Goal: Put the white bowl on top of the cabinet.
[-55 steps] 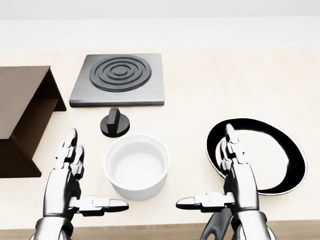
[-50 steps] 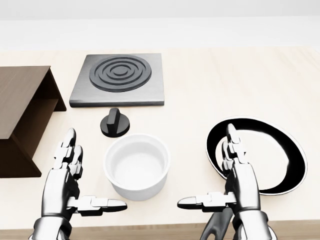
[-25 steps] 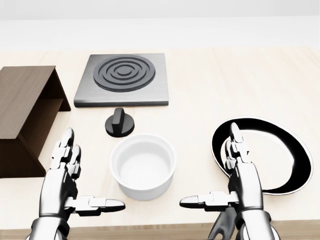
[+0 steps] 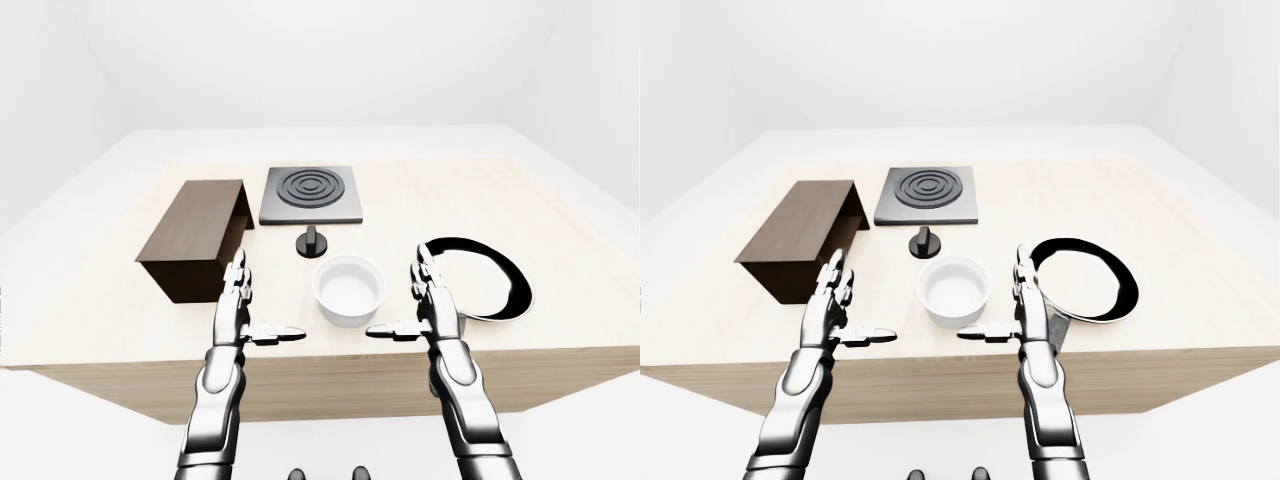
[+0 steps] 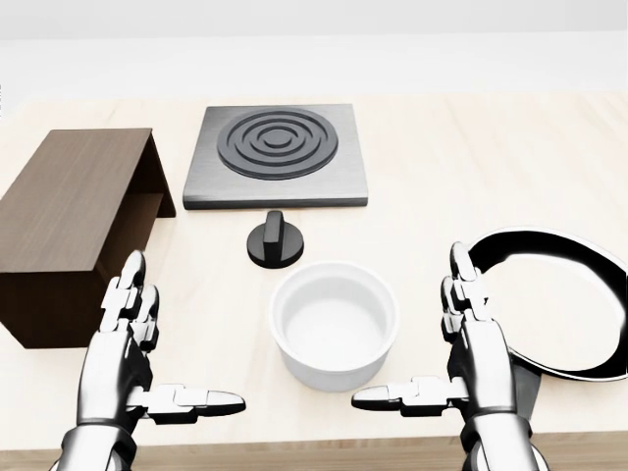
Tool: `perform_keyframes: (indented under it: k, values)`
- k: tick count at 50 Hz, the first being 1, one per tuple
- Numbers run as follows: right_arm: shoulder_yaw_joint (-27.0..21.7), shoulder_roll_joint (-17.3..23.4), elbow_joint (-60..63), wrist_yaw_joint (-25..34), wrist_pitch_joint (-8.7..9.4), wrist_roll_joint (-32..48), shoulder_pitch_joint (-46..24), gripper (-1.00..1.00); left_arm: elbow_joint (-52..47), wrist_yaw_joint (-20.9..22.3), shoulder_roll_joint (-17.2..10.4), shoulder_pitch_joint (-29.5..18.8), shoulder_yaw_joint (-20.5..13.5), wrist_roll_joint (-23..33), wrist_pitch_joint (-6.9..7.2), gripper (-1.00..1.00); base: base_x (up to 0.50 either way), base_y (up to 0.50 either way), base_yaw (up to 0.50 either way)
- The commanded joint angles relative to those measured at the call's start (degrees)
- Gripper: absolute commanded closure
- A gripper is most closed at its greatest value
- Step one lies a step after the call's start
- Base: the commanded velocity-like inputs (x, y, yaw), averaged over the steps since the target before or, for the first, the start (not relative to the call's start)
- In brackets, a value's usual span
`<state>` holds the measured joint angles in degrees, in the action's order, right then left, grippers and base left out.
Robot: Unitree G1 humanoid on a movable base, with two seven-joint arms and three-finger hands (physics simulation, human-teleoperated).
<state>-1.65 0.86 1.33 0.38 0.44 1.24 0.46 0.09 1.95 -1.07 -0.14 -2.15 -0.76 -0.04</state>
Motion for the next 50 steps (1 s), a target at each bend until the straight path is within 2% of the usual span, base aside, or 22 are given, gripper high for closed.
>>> perform_keyframes:
  k: [1, 3, 14, 16, 17, 19, 20, 21, 23, 24, 25, 28, 31, 33, 37, 46, 50]
  values:
    - [0.0, -0.1, -0.6, -0.2, -0.09, 0.0, -0.2, -1.00, 1.1, 0.0, 0.0, -0.5, 0.0, 0.0, -0.37, -1.00, 0.00, 0.00, 0.00]
    - [-0.1, 0.1, -0.3, 0.7, 0.69, -0.9, -0.2, -1.00, 1.4, -0.1, 0.1, -0.4, 0.2, 0.2, -0.63, -1.00, 0.00, 0.00, 0.00]
    - [-0.1, 0.0, 0.1, 0.7, 0.76, -1.0, 0.0, -1.00, 1.7, -0.2, 0.1, -0.5, 0.3, 0.5, -0.87, -1.00, 0.00, 0.00, 0.00]
    - [-0.1, 0.1, 0.1, 0.8, 0.84, -1.1, 0.0, -1.00, 2.3, -1.1, 0.1, -0.7, 0.3, 1.5, -1.49, -1.00, 0.00, 0.00, 0.00]
    - [-0.2, 0.1, -0.4, 0.7, 0.84, -0.9, -0.3, -1.00, 2.9, -3.8, 0.1, -1.0, 0.6, 4.4, -2.78, -1.00, 0.00, 0.00, 0.00]
    - [-0.1, 0.1, -0.5, 0.7, 0.92, -0.7, -0.3, -1.00, 1.8, -5.6, 0.1, -0.5, 1.2, 7.3, -2.48, -1.00, 0.00, 0.00, 0.00]
    - [0.0, 0.2, -0.3, 0.8, 0.91, -0.5, -0.1, -1.00, -0.3, -7.6, 0.3, 0.7, 2.2, 10.5, -2.34, -1.00, 0.00, 0.00, 0.00]
    - [0.1, 0.2, -0.2, 0.8, 0.78, -0.1, 0.0, -1.00, -1.1, -8.2, 0.5, 1.2, 2.7, 11.8, -1.61, -1.00, 0.00, 0.00, 0.00]
    - [0.1, 0.2, -0.4, 0.7, 0.43, 0.4, 0.1, -1.00, -2.7, -10.1, 0.9, 2.0, 3.7, 15.0, -1.06, -1.00, 0.00, 0.00, 0.00]
    - [0.2, 0.2, -0.2, 1.0, 0.55, 0.2, 0.2, -1.00, -4.0, -11.0, 1.2, 2.7, 4.6, 17.0, -0.08, -1.00, 0.00, 0.00, 0.00]
    - [0.2, 0.2, -0.3, 1.0, 0.47, 0.3, 0.2, -1.00, -4.7, -11.4, 1.4, 3.1, 5.2, 17.9, 0.14, -1.00, 0.00, 0.00, 0.00]
    - [0.3, 0.2, -0.6, 1.1, 0.21, 0.7, 0.2, -1.00, -7.1, -12.2, 2.1, 4.0, 7.6, 20.8, 2.12, -1.00, 0.00, 0.00, 0.00]
    - [0.0, 0.4, -2.6, 0.6, 0.08, 1.6, -1.1, -1.00, -8.7, -14.2, 2.6, 3.3, 9.8, 25.7, 5.04, -1.00, 0.00, 0.00, 0.00]
    - [-0.2, 0.5, -3.9, -0.2, -0.37, 2.3, -1.8, -1.00, -9.5, -14.8, 2.6, 3.2, 11.3, 28.3, 5.04, -1.00, 0.00, 0.00, 0.00]
    - [-0.5, 0.9, -5.8, -0.4, 0.31, 3.0, -3.1, -1.00, -11.4, -14.7, 3.1, 3.2, 12.6, 29.5, 5.04, -1.00, 0.00, 0.00, 0.00]
    - [-1.3, 1.3, -2.7, 0.1, 2.40, 3.3, -2.2, -1.00, -15.2, -16.5, 4.4, 3.5, 18.0, 35.2, 5.04, -1.00, 0.00, 0.00, 0.00]
    - [-2.0, 1.5, -0.7, 0.7, 3.91, 2.5, -2.0, -1.00, -16.9, -17.5, 5.2, 3.3, 21.3, 40.0, 5.04, -1.00, 0.00, 0.00, 0.00]
